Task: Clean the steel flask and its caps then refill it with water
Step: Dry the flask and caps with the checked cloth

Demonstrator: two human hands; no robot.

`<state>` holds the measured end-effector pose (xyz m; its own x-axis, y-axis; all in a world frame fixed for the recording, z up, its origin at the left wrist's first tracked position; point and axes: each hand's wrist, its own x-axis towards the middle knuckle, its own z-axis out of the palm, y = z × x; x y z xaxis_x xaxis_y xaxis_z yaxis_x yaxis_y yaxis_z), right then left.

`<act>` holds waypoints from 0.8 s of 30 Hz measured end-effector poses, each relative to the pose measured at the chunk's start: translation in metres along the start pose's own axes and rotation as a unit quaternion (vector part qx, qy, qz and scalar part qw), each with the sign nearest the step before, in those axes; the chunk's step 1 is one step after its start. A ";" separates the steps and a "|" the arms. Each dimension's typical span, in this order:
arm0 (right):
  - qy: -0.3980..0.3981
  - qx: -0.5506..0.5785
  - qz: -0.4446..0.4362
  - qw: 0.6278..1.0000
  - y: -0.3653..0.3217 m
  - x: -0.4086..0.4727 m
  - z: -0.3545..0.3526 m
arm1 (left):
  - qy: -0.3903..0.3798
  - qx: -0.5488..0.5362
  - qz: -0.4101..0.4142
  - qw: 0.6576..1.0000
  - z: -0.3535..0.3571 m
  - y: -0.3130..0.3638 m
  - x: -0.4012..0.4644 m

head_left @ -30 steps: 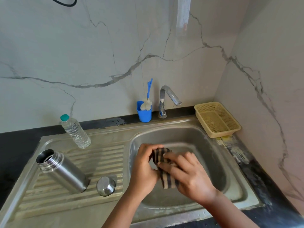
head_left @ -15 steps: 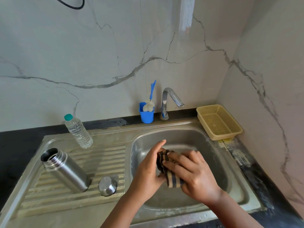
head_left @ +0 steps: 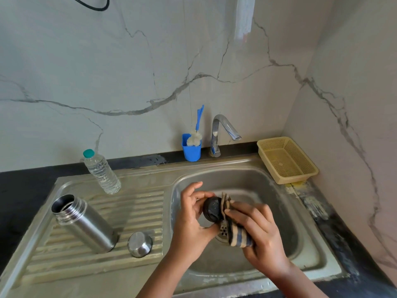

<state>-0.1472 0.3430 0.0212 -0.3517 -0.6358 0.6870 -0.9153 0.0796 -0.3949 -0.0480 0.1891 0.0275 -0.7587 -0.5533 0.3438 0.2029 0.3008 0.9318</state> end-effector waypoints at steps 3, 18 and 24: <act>-0.045 -0.040 -0.095 0.994 -0.003 0.007 -0.002 | 0.014 -0.006 -0.028 0.999 0.007 0.002 0.000; 0.029 0.022 -0.046 0.998 -0.008 0.020 0.004 | 0.067 -0.303 -0.213 0.926 -0.001 0.012 0.006; 0.029 0.002 -0.063 0.998 -0.003 0.027 0.000 | 0.068 -0.296 -0.204 0.931 -0.005 0.016 0.003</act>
<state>-0.1544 0.3252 0.0411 -0.2456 -0.5955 0.7649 -0.9521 0.0000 -0.3057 -0.0444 0.1885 0.0444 -0.7702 -0.6328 -0.0793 0.2505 -0.4145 0.8749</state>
